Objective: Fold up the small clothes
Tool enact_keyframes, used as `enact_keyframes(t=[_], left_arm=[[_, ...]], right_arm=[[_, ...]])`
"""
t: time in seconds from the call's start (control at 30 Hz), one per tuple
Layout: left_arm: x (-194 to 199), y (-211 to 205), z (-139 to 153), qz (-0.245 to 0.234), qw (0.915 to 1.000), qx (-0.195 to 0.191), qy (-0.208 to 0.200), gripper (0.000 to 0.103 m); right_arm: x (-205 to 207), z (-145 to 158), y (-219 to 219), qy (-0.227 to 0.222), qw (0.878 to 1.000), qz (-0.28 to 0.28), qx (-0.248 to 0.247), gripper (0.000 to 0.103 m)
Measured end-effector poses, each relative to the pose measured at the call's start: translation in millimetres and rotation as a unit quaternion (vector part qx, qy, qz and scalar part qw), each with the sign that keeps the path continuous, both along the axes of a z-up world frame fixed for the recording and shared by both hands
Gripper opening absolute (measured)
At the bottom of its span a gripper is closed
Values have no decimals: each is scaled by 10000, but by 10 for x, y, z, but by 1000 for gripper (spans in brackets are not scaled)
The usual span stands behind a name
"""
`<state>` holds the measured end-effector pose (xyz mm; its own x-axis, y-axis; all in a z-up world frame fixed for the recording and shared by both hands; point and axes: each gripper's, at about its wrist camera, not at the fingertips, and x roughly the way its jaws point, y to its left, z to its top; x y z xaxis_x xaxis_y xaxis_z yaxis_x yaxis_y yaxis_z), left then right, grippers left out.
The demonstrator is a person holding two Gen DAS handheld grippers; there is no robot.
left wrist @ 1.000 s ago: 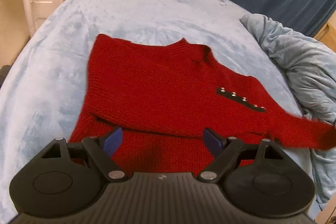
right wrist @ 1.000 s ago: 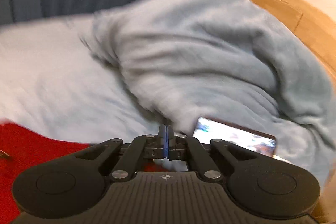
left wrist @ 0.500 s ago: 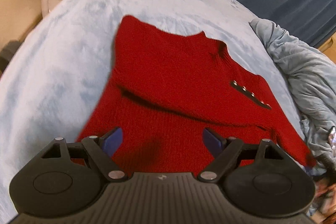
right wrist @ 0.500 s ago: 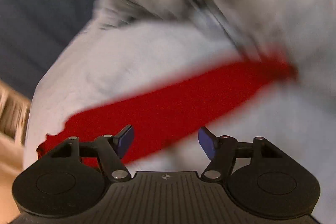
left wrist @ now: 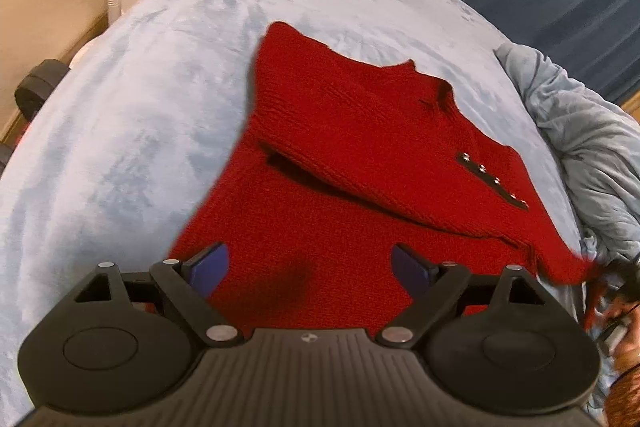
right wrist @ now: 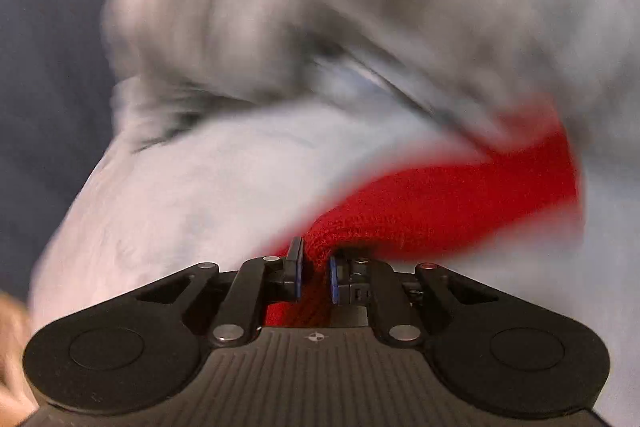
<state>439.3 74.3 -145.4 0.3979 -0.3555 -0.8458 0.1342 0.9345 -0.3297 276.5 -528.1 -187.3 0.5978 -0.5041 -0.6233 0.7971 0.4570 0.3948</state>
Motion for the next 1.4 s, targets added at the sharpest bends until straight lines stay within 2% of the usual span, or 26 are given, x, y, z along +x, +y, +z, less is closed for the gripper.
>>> enact_keyframes(t=[0.03, 0.1, 0.17, 0.2, 0.23, 0.3, 0.33, 0.37, 0.4, 0.43, 0.47, 0.53, 0.6, 0.67, 0.73, 0.8, 0.87, 0.93, 1.07, 1.1, 1.13, 1.27, 1.4], left_arm=[[6, 26, -2, 34, 10000, 5, -7, 92], [12, 112, -11, 165, 9999, -47, 10, 92], [-1, 204, -4, 272, 9995, -175, 52, 92], [-16, 247, 5, 295, 9993, -203, 48, 92], [-34, 270, 19, 305, 9993, -195, 27, 92], [-67, 361, 54, 333, 9994, -123, -53, 92], [-79, 404, 66, 352, 9993, -92, -74, 92], [-93, 465, 82, 390, 9992, -72, -96, 92], [-99, 513, 89, 407, 9991, -68, -108, 92], [-99, 565, 93, 408, 9991, -62, -124, 92], [-97, 597, 91, 404, 9991, -45, -138, 92], [-81, 636, 65, 401, 9991, 16, -169, 92], [-58, 652, 2, 476, 9988, -9, -90, 92], [-64, 633, -61, 546, 9984, -154, 23, 92], [-92, 560, -90, 490, 9985, -212, 76, 92], [-140, 467, -93, 364, 9993, -104, 46, 92], [-232, 371, -67, 186, 9998, 69, -27, 92], [-359, 311, -50, -7, 9996, 256, -99, 92], [-814, 262, -20, -359, 9960, 757, -298, 92], [-937, 270, -13, -409, 9951, 841, -328, 93], [-1058, 281, -13, -467, 9940, 926, -351, 100], [-1643, 347, -13, -673, 9874, 1333, -519, 103], [-2101, 427, -39, -860, 9828, 1584, -398, 103]], right_arm=[[161, 209, 184, -15, 9983, 347, -458, 12], [469, 597, 707, -131, 9837, 1123, -1398, 12], [736, 889, 1532, -309, 9462, 2155, -2394, 12], [822, 928, 1981, -344, 9197, 2748, -2784, 13], [876, 886, 2424, -308, 8866, 3404, -3116, 16], [908, 602, 3170, 34, 8194, 4602, -3417, 27], [919, 370, 3460, 435, 7855, 5170, -3373, 47], [876, 169, 3657, 811, 7597, 5524, -3333, 58], [806, -18, 3757, 1066, 7471, 5654, -3329, 57], [747, -158, 3739, 1241, 7471, 5664, -3249, 57], [693, -231, 3660, 1382, 7590, 5575, -3068, 57], [617, -237, 3349, 1555, 8082, 5097, -2508, 57], [529, -174, 3024, 1517, 8519, 4587, -2020, 58], [485, -153, 2752, 1481, 8726, 4294, -1797, 58], [405, -125, 2622, 1484, 8848, 4057, -1745, 58], [248, -108, 2602, 1521, 8954, 3883, -1558, 58], [80, -102, 2385, 1466, 9029, 3830, -1285, 58], [-162, -18, 2432, 1380, 9046, 3874, -1121, 58], [-747, 143, 2762, 1378, 8966, 4090, -994, 60], [-890, 181, 2846, 1412, 8948, 4123, -972, 61], [-1062, 235, 2940, 1440, 8933, 4153, -940, 61], [-1563, 375, 3157, 1447, 8965, 4133, -676, 64], [-1938, 480, 3294, 1510, 9005, 4032, -610, 64]])
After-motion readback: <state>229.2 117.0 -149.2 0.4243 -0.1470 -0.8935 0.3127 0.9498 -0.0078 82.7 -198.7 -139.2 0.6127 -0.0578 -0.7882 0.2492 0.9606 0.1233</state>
